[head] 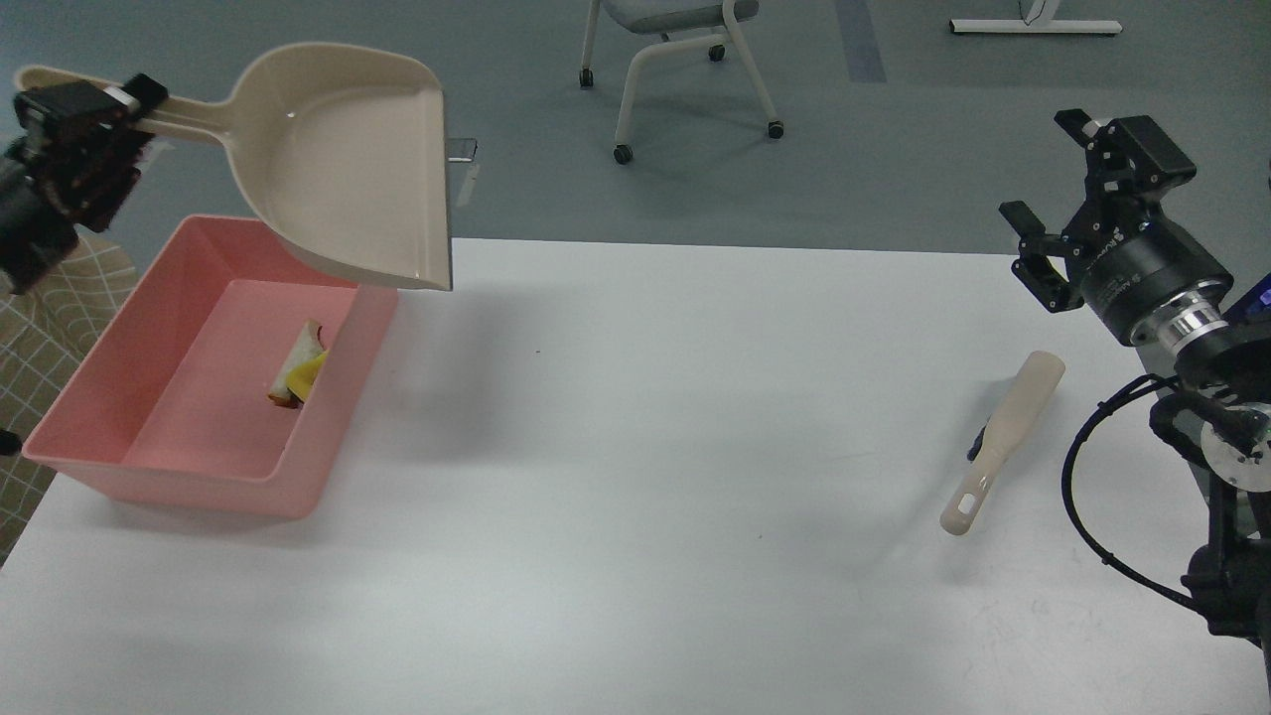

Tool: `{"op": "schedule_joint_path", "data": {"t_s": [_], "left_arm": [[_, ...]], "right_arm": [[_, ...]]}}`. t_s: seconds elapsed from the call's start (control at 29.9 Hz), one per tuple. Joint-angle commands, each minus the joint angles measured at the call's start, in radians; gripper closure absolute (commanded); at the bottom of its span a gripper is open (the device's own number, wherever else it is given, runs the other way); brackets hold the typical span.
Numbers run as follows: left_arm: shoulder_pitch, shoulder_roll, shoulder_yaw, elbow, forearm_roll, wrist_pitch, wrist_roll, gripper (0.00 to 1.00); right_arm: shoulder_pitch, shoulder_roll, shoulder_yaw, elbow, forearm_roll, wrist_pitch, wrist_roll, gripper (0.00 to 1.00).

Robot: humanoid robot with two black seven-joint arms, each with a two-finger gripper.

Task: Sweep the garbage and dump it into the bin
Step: 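Lower the dustpan back onto the table and release it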

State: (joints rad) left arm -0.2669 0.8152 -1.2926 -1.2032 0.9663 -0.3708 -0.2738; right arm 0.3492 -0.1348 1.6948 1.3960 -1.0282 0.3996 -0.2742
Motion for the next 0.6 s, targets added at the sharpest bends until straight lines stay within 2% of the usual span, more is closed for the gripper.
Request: {"op": "schedule_joint_path", "data": {"t_s": [0.0,0.2,0.3,0.47,0.57], "left_arm": [[-0.014,-0.166,0.059,0.001,0.008,0.01,0.057,0.89],[-0.031,-0.384,0.215,0.011,0.017,0.111,0.051,0.89],[-0.034,-0.468,0.292,0.014,0.02,0.174,0.053,0.89],[-0.052,-0.548,0.421,0.043,0.018,0.268,0.051,0.88],[-0.054,-0.565,0.487,0.085,0.022,0.294,0.038,0.88]], "right_arm": [[0.01,-0.002,-0.006,0.005,0.0,0.002,-0.005,0.04],[0.001,-0.026,-0.004,-0.002,-0.006,-0.008,-0.005,0.04],[0.005,-0.023,-0.003,0.001,-0.001,-0.06,-0.002,0.04],[0.008,-0.022,-0.003,0.011,-0.001,-0.094,0.0,0.04],[0.008,-0.02,-0.003,0.014,-0.001,-0.094,0.0,0.04]]}}
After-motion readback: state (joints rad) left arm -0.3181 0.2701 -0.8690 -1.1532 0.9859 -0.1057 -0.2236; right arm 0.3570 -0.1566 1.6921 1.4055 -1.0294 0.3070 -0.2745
